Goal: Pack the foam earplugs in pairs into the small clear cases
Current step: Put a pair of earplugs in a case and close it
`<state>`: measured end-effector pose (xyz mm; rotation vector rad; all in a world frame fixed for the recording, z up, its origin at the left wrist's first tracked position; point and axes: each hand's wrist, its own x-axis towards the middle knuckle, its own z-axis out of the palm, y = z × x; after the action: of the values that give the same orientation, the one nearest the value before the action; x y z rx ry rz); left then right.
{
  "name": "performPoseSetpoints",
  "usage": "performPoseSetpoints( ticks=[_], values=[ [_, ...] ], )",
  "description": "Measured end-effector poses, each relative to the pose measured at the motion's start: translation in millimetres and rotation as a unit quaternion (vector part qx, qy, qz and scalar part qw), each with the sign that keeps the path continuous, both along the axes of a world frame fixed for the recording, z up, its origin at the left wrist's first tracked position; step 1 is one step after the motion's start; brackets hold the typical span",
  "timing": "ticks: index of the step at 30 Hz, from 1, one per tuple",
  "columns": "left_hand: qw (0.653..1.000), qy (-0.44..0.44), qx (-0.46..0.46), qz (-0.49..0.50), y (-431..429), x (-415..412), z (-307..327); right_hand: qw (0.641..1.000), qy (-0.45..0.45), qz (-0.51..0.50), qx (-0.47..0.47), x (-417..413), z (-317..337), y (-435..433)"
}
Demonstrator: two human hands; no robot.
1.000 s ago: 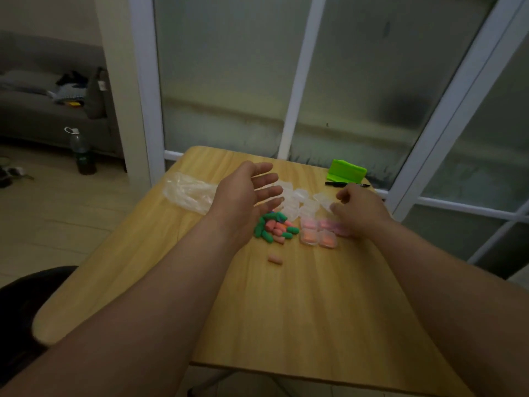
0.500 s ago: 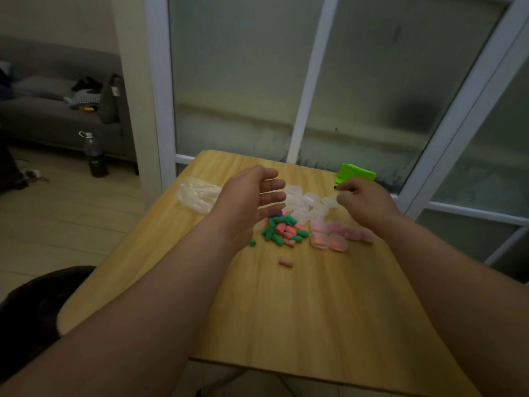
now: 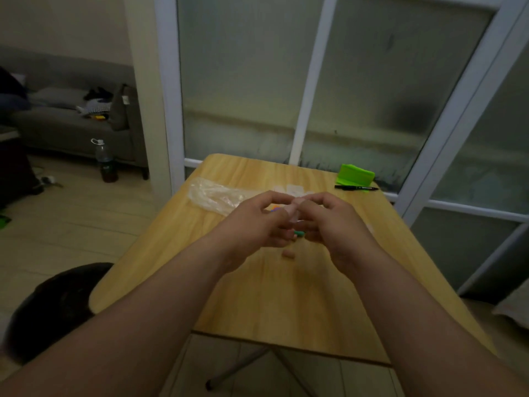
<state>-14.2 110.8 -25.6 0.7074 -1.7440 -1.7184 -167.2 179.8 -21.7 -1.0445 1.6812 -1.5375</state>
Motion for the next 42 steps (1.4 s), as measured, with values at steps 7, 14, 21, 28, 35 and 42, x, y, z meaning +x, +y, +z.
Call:
performPoseSetpoints(
  ticks=[7,14,21,28,35,42],
  values=[
    [1.0,0.001,0.008,-0.016,-5,10,-1,0.998,-0.023,0.04,0.03,-2,-6,-7],
    [0.999,0.026,0.041,-0.01,-12,7,-4,0.998,-0.054,0.026,0.013,-4,-7,-9],
    [0.991,0.052,0.126,-0.021,-11,8,-1,0.999,-0.029,-0.026,0.022,-10,-7,-7],
    [0.976,0.044,0.186,-0.104,8,3,-5,0.985,0.161,-0.062,-0.018,-16,-17,-11],
    [0.973,0.035,0.2,-0.112,17,-5,-13,0.972,0.231,0.0,-0.032,-7,-20,-20],
    [0.959,0.056,0.275,0.024,2,-1,-4,0.981,0.193,-0.022,-0.02,-19,-17,-12]
  ],
)
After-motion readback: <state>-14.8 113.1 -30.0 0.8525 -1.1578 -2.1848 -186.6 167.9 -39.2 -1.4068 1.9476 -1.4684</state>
